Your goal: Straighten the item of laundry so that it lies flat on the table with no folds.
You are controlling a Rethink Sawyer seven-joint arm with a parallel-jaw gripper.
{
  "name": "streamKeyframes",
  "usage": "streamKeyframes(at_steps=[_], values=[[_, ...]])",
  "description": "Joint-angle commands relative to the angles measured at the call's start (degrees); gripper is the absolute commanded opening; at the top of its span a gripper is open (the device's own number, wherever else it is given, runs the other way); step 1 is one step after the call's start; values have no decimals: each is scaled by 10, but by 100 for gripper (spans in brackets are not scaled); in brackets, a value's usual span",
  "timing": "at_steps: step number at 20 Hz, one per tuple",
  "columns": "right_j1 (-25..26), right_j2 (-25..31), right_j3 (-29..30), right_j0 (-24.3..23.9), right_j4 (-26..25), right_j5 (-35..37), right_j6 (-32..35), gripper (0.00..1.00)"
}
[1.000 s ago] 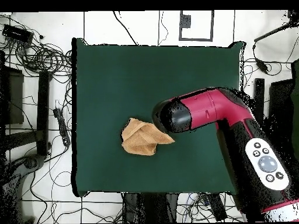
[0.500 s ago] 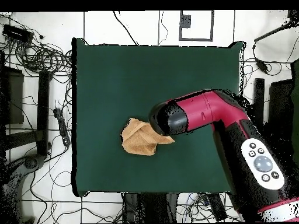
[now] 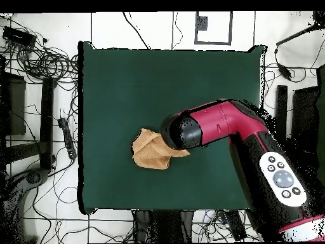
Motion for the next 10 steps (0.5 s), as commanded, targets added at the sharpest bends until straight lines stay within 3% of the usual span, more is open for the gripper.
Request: streamKeyframes(at_steps=[1,10], values=[[13,-22,51,25,20,-23,44,100],[24,-26,50,22,13,-36,39,100]])
